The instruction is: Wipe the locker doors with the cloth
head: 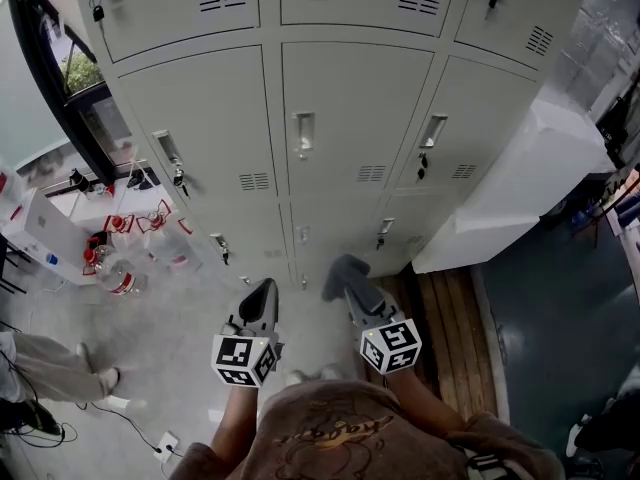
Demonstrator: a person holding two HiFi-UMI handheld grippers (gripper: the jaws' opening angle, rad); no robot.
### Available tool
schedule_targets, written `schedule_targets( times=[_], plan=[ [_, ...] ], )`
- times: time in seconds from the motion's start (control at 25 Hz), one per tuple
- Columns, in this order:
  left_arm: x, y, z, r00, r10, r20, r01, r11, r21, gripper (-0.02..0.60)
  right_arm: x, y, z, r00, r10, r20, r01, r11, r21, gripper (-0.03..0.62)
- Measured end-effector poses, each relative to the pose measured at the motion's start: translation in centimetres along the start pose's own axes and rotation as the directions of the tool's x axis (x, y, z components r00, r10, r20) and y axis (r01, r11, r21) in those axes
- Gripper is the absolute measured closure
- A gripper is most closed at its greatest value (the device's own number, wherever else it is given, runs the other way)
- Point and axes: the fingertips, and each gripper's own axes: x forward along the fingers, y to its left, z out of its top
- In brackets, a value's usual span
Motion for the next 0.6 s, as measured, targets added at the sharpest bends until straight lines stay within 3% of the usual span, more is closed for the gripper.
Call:
schedule_targets(
  times=[0.6],
  plan=[
    [-0.80, 0.47, -0.04, 1.000, 0.017, -0.001, -0.017, 1.000, -0.020, 0.580, -0.07, 0.47, 0.42, 1.000, -0.003, 0.015, 0.003, 1.000, 0.008, 0.562]
  ],
)
